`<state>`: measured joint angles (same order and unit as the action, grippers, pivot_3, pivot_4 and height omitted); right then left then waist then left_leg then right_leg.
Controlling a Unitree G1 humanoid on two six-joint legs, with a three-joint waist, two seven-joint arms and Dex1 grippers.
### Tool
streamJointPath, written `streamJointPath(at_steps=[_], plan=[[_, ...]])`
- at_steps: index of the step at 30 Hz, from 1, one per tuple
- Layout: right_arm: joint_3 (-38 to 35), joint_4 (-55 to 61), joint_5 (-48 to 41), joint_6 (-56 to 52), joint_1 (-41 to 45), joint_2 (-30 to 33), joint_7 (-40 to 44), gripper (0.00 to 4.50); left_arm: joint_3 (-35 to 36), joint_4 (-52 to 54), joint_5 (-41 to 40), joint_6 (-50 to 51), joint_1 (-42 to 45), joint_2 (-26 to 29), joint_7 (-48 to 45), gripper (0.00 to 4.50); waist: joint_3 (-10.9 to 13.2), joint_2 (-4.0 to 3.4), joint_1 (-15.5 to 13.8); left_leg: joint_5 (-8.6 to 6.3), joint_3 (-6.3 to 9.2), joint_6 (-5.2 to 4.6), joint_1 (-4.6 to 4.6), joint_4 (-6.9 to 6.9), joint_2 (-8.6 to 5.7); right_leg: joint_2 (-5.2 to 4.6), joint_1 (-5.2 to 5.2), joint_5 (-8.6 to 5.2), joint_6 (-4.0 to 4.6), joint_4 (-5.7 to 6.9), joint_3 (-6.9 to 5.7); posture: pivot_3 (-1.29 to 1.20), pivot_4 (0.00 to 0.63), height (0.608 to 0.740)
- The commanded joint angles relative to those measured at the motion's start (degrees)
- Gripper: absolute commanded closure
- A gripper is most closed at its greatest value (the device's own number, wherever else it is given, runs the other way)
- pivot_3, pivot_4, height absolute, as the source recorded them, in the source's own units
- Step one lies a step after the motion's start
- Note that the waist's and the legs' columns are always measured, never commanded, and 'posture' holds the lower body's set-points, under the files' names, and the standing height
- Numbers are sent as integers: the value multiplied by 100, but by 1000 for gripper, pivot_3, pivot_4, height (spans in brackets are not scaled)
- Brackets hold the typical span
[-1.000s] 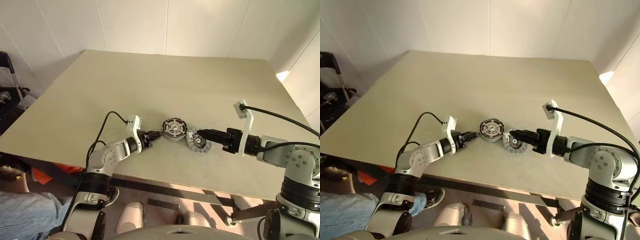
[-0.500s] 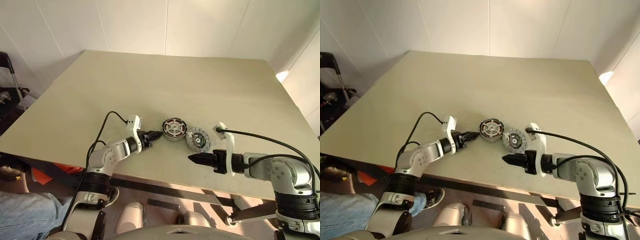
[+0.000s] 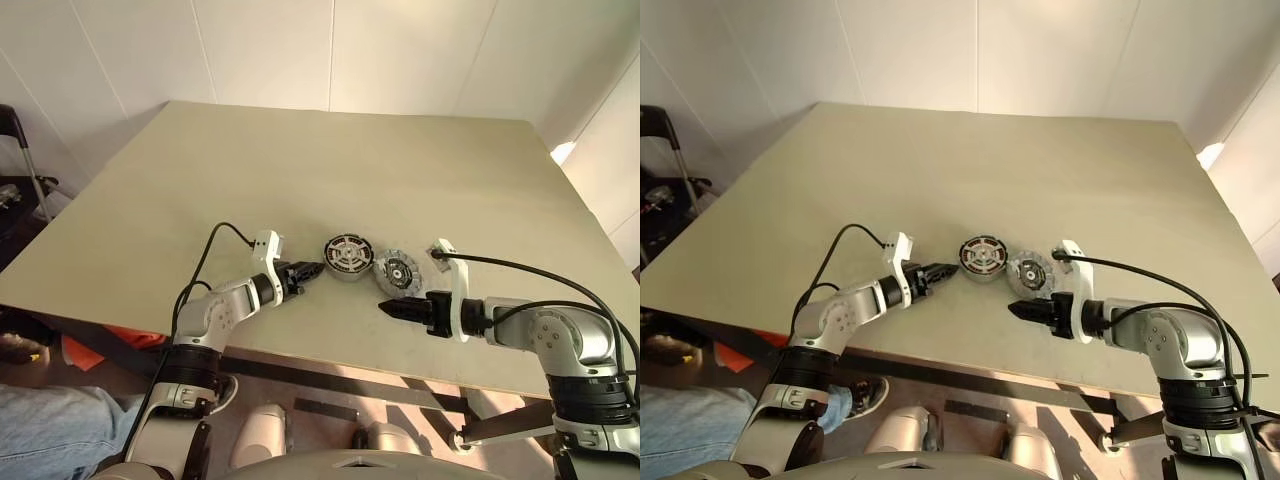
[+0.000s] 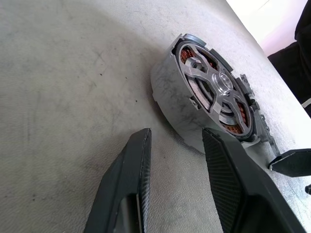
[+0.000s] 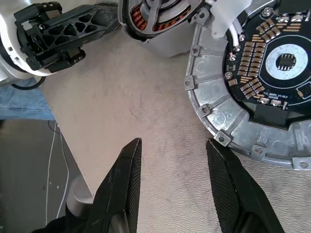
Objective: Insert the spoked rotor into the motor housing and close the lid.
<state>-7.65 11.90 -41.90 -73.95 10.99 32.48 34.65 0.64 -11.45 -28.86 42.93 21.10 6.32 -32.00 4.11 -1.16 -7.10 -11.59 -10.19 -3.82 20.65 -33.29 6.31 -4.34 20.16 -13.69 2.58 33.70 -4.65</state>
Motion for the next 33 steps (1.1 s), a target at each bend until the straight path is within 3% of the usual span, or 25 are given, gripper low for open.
streamJointPath(at_steps=[1, 12, 21, 33], plan=[[-79, -85, 197, 190, 169, 87, -176, 2171, -16, -73, 74, 3, 22, 34, 20, 2730, 0, 0, -1, 0, 0, 0, 0, 0, 0, 0, 0, 0, 0, 0, 0, 0, 0, 740], [-233, -582, 401, 516, 493, -201, -666, 2171, -52, -83, 106, 12, 9, 54, 3, 2730, -1, 2, 8, 0, -1, 0, -8, -1, 0, 0, -6, 3, 5, 1, 0, 0, 0, 740], [-672, -275, 175, -118, 508, -346, -1212, 2171, -40, -156, 128, 6, 68, 120, -46, 2730, -3, 3, 2, 0, -1, 0, -10, -1, 0, 0, -9, 4, 6, 1, 0, 0, 0, 740], [-2798, -472, 1030, -1785, 1085, -1886, -3346, 2171, -115, -279, 164, -9, 184, 144, -137, 2730, -14, 16, -1, 16, -1, 28, -25, 2, 0, 0, -17, 3, 5, 1, 2, 0, 0, 740]])
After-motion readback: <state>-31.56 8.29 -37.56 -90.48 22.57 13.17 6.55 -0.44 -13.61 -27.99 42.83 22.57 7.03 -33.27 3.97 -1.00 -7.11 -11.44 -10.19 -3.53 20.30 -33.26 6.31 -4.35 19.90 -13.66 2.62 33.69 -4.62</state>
